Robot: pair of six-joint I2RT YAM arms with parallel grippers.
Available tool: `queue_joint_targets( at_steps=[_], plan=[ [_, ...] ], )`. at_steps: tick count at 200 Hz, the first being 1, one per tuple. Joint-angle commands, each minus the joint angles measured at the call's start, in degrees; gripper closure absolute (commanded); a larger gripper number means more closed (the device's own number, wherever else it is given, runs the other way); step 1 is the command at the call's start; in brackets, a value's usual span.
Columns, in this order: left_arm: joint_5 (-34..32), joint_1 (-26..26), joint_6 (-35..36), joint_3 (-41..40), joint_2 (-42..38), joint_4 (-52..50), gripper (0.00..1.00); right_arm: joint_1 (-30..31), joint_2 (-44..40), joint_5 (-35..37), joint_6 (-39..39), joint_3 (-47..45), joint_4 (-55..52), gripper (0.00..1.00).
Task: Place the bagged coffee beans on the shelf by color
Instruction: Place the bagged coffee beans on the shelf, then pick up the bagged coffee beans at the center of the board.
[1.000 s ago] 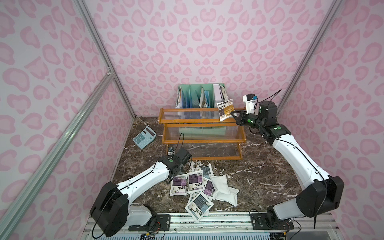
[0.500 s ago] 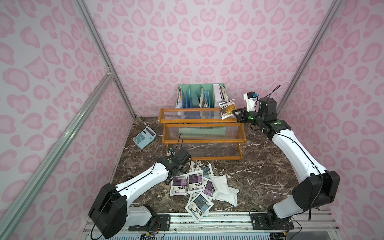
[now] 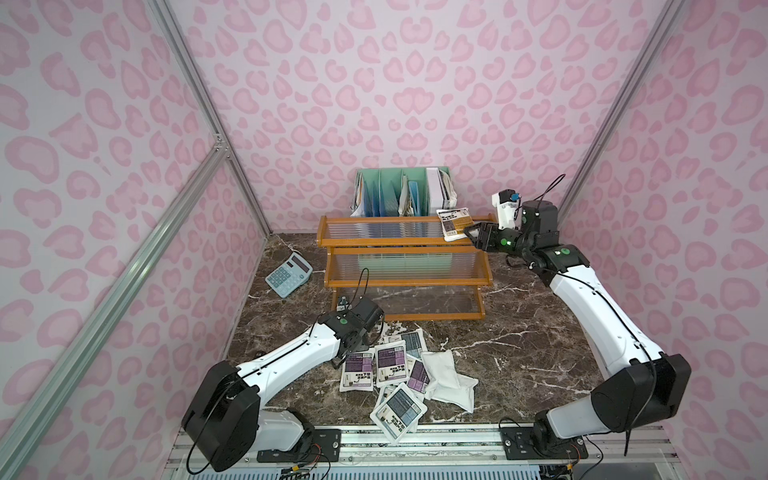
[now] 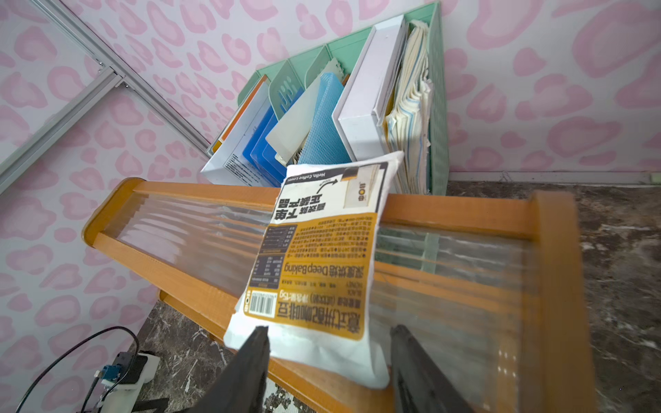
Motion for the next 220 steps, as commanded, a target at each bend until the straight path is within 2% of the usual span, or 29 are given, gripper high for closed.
queue_joint_targets(
  at_steps=[1, 45, 67, 92, 108, 139, 175, 220],
  plan=[
    [1.01, -0.05, 1.51, 1.1, 0.64, -0.51, 0.32, 0.96, -2.81, 4.42, -2.38, -1.03, -1.19, 0.4],
    [6.25, -0.97, 7.53, 5.01, 3.14, 0.7, 0.28, 5.44, -10.18, 14.1, -4.11, -4.83, -6.72, 0.4],
    [9.08, -4.19, 12.75, 7.53, 4.37, 1.99, 0.26, 8.45, -14.52, 13.81, -1.67, -11.79, -7.61, 0.41],
    [11.38, -9.16, 17.85, 10.31, 6.76, 2.48, 0.25, 10.62, -19.2, 6.52, 1.53, -22.64, -5.51, 0.42],
    [15.56, -11.74, 21.08, 11.05, 8.33, 3.92, 0.25, 10.83, -21.61, -0.28, 4.25, -30.89, -2.65, 0.43],
    [18.38, -16.54, 23.43, 12.77, 12.26, 4.69, 0.24, 11.33, -24.97, -8.11, 9.66, -44.76, 4.0, 0.45],
    [18.45, -20.04, 25.68, 16.78, 17.36, 3.74, 0.26, 12.65, -23.47, -12.02, 10.16, -52.56, 7.41, 0.48],
    [18.81, -20.6, 26.01, 20.78, 23.47, 0.64, 0.41, 15.71, -18.97, -15.46, 10.49, -58.15, 10.56, 0.49]
  ],
)
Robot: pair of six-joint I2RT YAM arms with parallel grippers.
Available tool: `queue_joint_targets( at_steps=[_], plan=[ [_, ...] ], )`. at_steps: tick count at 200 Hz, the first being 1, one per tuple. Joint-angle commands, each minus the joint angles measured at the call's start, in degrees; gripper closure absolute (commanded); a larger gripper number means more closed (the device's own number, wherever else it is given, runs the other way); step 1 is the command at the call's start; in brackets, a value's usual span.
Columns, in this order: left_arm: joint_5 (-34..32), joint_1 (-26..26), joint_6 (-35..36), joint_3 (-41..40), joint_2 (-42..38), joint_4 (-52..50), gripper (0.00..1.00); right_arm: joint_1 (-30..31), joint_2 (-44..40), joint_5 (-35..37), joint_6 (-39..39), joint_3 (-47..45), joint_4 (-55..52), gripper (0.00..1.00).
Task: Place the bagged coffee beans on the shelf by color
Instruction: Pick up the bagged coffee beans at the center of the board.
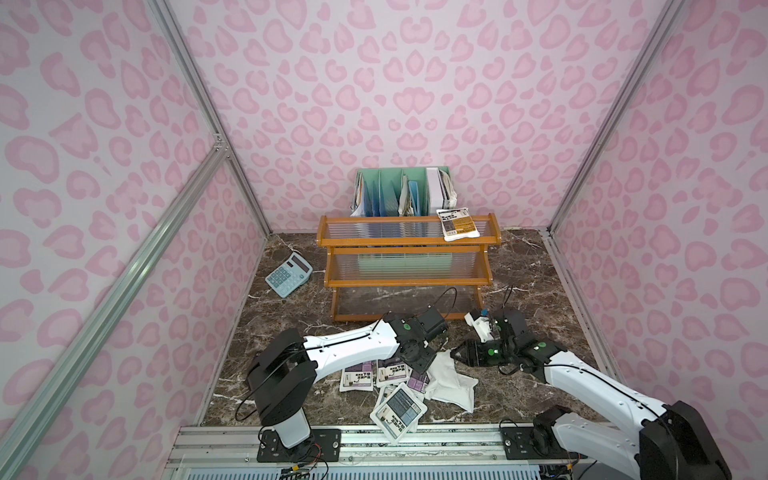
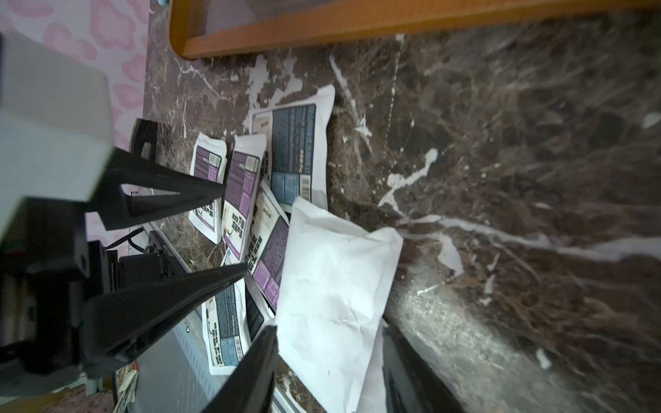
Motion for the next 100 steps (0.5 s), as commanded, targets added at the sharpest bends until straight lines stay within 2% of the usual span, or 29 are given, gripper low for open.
queue_joint_targets(
  at_steps=[1, 48, 100],
  plan=[
    [0.71, -0.08, 0.82, 1.69, 2.42, -3.08, 0.41, 1.13, 1.77, -3.5, 0.45, -1.47, 3.62, 0.49],
    [-0.04, -0.45, 1.79, 6.69, 10.66, -9.64, 0.38, 2.42, 6.1, -4.61, -0.96, -4.02, 6.01, 0.5],
    [-0.4, -0.65, 1.09, 6.24, 12.95, -10.11, 0.38, 2.52, 8.47, -5.48, -0.75, -5.32, 11.75, 0.55]
  ],
)
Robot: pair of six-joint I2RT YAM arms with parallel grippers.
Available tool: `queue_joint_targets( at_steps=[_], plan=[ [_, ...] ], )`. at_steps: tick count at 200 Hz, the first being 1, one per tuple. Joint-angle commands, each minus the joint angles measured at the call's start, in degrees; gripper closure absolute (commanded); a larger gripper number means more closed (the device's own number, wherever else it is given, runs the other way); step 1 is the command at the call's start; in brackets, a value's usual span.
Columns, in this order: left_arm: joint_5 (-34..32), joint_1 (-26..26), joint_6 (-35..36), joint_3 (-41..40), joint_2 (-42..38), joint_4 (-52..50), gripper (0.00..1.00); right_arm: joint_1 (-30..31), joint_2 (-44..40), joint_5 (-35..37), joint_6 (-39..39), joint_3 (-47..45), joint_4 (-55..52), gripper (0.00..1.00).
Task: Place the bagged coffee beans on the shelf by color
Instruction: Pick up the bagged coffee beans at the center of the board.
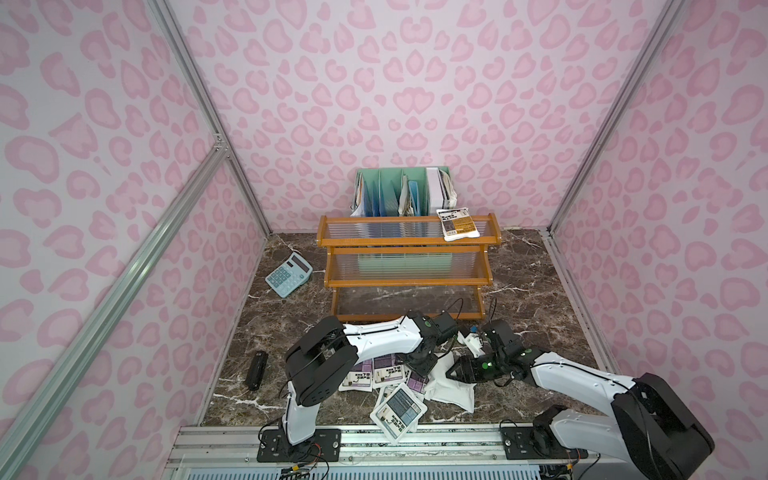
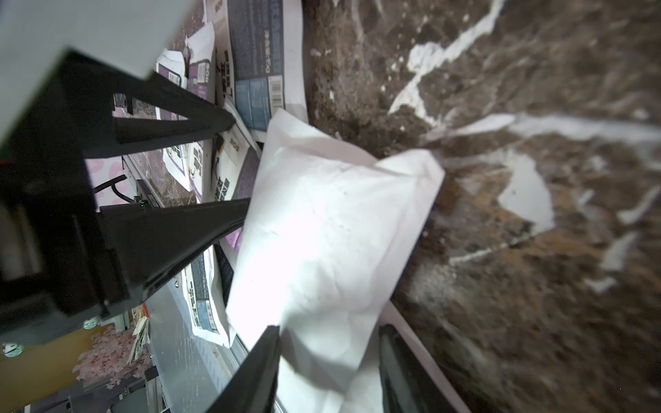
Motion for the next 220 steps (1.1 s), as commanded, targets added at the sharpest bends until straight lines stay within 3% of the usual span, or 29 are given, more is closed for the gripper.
queue_joint_targets(
  at_steps=[1, 23, 63, 96, 118, 165, 193, 220],
  plan=[
    [-0.33, -0.01, 0.34, -0.37, 0.74, -2.74, 0.38, 0.08, 1.2, -1.26, -0.05, -0.27, 4.73, 0.55],
    [-0.81, -0.04, 0.34, -0.79, 0.57, -2.52, 0.37, 0.16, 2.62, -2.35, 0.67, -0.49, 7.81, 0.64],
    [-3.24, -0.06, -0.93, -1.65, -0.31, -2.34, 0.38, 0.16, 2.6, -1.47, -0.27, 1.91, 7.49, 1.0],
    [-15.49, 0.77, -6.87, -3.4, -5.77, -2.29, 0.37, 0.3, 0.31, 3.86, -2.89, 5.65, 1.65, 1.0],
    [-19.76, 3.0, -11.02, -4.93, -12.23, -1.0, 0.35, 0.85, -0.17, 13.05, -6.31, 11.44, -8.07, 1.0],
    [-12.99, 10.03, -15.63, -6.49, -21.5, 4.01, 0.33, 8.1, 6.11, 40.89, -9.72, 27.77, -29.02, 1.0],
    [-5.86, 14.76, -18.41, -7.8, -22.79, 4.46, 0.34, 12.43, 8.08, 45.12, -10.34, 32.96, -29.81, 1.0],
    [3.81, 20.59, -18.98, -10.79, -25.97, 7.47, 0.35, 13.86, 5.27, 40.61, -11.95, 33.38, -24.73, 1.0]
  ],
)
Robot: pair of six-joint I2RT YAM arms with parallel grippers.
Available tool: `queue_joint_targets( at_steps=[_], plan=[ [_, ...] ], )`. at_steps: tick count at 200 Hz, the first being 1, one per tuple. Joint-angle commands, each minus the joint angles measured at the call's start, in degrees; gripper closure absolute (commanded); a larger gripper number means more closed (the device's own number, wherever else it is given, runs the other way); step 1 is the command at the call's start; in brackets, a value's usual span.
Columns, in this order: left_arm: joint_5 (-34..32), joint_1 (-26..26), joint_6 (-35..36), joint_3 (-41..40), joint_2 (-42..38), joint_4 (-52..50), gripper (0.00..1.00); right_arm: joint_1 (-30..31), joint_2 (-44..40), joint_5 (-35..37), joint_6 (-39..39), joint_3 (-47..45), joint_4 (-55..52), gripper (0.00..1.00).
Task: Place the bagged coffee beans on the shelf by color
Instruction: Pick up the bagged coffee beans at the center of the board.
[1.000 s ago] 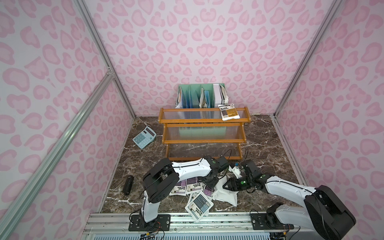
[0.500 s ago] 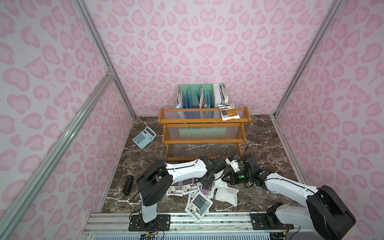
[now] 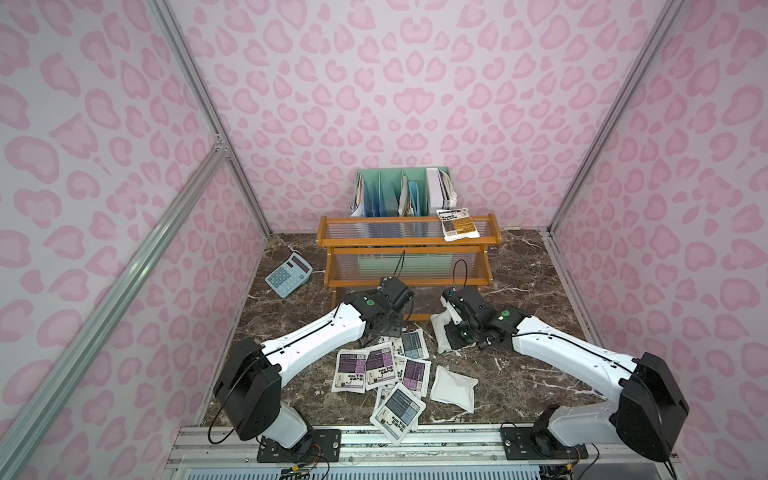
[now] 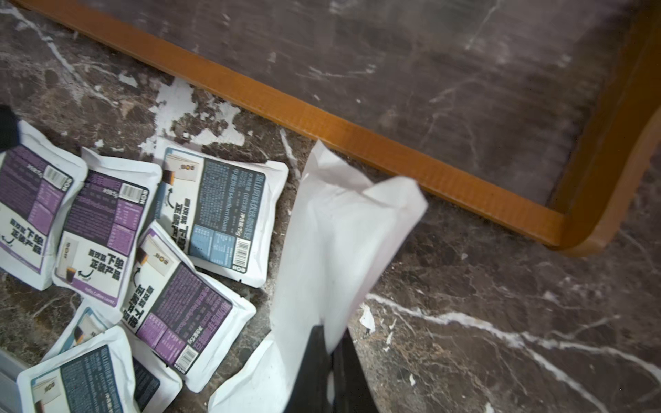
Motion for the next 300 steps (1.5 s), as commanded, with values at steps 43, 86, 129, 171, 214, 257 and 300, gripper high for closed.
queue_joint_targets(
  at_steps=[43, 86, 129, 171, 214, 257, 300],
  plan=[
    [37.13, 13.04, 1.53, -3.31, -9.05, 9.13, 0.25, 0.52, -9.93, -16.21, -5.2, -5.73, 15.87, 1.0],
    [60.73, 19.62, -8.38, -12.62, -11.92, 27.04, 0.17, -1.04, -14.13, -23.61, -6.7, -8.44, 24.01, 1.0],
    [66.3, 24.45, -27.25, -19.6, -10.69, 50.06, 0.15, 5.49, -13.07, 0.29, -17.78, -5.36, 17.55, 1.0],
    [66.54, 25.64, -31.19, -15.48, -10.01, 49.93, 0.14, 10.78, -12.5, 24.59, -22.92, -7.6, 20.32, 1.0],
    [66.0, 25.54, -30.41, -11.98, -8.18, 41.39, 0.13, 17.34, -11.62, 41.26, -34.57, -12.25, 33.24, 1.0],
    [64.47, 25.27, -26.72, -8.8, -8.23, 33.34, 0.13, 20.19, -8.17, 47.04, -49.91, -16.94, 48.78, 1.0],
    [63.55, 24.2, -25.64, -9.33, -8.09, 31.22, 0.15, 22.55, -1.97, 48.21, -64.41, -18.44, 62.86, 1.0]
  ],
)
